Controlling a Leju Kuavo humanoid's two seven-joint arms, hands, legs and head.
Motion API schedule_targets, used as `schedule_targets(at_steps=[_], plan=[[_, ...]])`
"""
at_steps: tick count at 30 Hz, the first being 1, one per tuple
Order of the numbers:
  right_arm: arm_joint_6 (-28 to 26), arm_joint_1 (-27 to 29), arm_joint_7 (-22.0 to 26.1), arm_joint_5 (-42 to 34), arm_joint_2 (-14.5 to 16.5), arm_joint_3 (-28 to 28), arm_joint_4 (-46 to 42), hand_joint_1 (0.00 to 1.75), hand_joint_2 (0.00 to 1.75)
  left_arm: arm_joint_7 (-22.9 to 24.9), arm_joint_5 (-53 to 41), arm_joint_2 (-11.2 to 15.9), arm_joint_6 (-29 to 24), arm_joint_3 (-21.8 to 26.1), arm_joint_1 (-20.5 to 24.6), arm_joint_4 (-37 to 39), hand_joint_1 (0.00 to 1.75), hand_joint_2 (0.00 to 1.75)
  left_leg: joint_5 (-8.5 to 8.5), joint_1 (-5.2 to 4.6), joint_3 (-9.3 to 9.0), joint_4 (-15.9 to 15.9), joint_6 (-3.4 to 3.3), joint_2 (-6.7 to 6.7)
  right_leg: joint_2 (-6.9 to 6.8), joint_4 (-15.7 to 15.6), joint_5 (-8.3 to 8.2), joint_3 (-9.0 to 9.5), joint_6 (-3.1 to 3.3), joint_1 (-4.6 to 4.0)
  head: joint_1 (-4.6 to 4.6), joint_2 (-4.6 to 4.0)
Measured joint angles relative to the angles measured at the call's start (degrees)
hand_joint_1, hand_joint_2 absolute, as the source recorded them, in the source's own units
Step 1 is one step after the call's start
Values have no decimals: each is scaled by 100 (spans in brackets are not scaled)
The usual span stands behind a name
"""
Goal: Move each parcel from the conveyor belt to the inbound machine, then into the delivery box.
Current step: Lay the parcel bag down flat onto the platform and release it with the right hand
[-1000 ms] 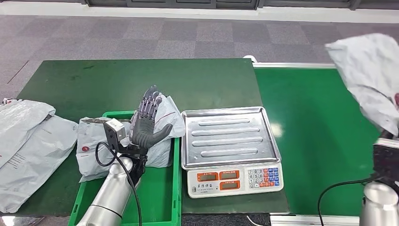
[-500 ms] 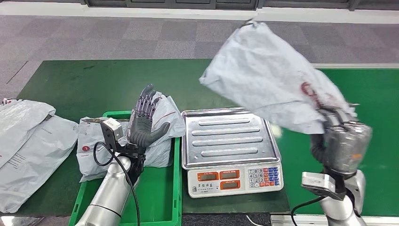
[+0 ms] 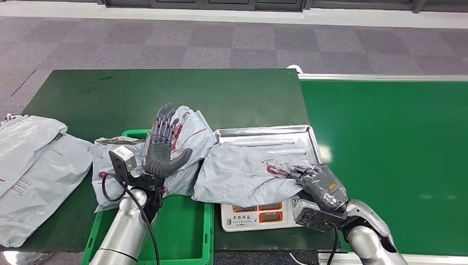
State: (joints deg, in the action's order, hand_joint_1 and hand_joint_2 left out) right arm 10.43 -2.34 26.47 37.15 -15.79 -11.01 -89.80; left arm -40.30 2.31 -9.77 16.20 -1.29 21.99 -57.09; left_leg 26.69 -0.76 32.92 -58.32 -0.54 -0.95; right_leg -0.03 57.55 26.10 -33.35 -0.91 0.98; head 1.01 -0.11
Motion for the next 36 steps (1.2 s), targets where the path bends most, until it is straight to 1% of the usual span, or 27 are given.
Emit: schedule_targets(at_steps=[3,4,7,8,10,13,15,17,20,22,23,27,29,33,36], plan=[[355,-32,-253,26,-94,-2,185,175,175,0,-15,8,0,0,2,3,0,175,0,0,-2,0,0,0,0,-1,-2,2,-2,0,0,0],[449,-53,-320,34,-123,-3,242,140,175,0,-18,11,-1,1,4,8,0,175,0,0,-4,0,0,1,1,-1,-2,3,-2,0,0,0],[633,-153,-300,-8,-192,-5,406,10,175,0,-25,15,-13,1,20,37,0,175,-1,0,-10,-1,-1,2,2,-2,-4,9,-4,0,0,0],[620,-182,-202,-45,-204,-6,453,0,175,0,-26,15,-25,2,24,43,0,175,-1,0,-11,-1,-1,2,2,-2,-6,11,-4,0,0,0],[447,-226,133,-214,-204,-8,502,0,175,1,-93,15,-132,6,8,1,0,175,-2,-1,-10,-1,-2,6,6,-2,-11,9,-3,1,-1,-1],[117,-237,757,-723,-128,5,411,0,175,1,-550,16,-578,-67,-10,-95,0,175,-5,-2,-10,-2,-2,23,20,-2,-18,-2,0,1,-1,-1],[29,-199,1001,-1008,-52,53,245,0,175,3,-1010,27,-855,-261,24,-1,0,175,-8,-3,-10,-2,-2,25,21,-2,-19,-4,0,1,0,0],[17,-152,1164,-1215,28,162,79,0,175,9,-1677,41,-1167,-616,66,138,0,175,-9,-3,-7,-3,-2,23,20,-2,-19,-6,0,1,0,0],[-24,-115,1320,-1447,180,407,-97,0,175,224,-2959,48,-1596,-1380,161,349,0,175,-9,-3,-4,-2,-2,25,22,-2,-20,-7,0,2,0,0],[-58,-78,1344,-1525,267,559,-194,0,175,483,-3505,27,-1692,-1819,189,421,0,175,-8,-4,-3,-3,-2,27,24,-2,-20,-8,-1,3,-1,0],[-65,-51,1349,-1544,299,621,-240,0,175,565,-3631,15,-1713,-1981,197,444,0,175,-8,-5,-2,-3,-2,28,24,-3,-20,-9,-1,4,-1,0],[-66,47,1367,-1573,379,780,-380,0,175,730,-3840,0,-1779,-2325,245,520,0,175,-7,-5,-1,-3,-3,32,27,-4,-20,-13,-1,4,0,0],[-73,95,1373,-1624,402,829,-437,0,175,1086,-4246,0,-1872,-2463,300,581,0,175,-7,-5,-1,-2,-4,31,26,-4,-20,-14,-1,3,0,0],[-148,236,1376,-1799,421,869,-603,0,0,2182,-5242,-12,-2020,-2744,473,804,0,175,-9,-4,-1,-1,-2,31,26,-2,-21,-13,1,2,0,0],[-152,245,1377,-2002,430,869,-645,0,0,2920,-5736,-61,-1952,-2840,682,1109,0,175,-9,-3,-5,-1,-2,33,26,-2,-23,-7,3,2,0,0]])
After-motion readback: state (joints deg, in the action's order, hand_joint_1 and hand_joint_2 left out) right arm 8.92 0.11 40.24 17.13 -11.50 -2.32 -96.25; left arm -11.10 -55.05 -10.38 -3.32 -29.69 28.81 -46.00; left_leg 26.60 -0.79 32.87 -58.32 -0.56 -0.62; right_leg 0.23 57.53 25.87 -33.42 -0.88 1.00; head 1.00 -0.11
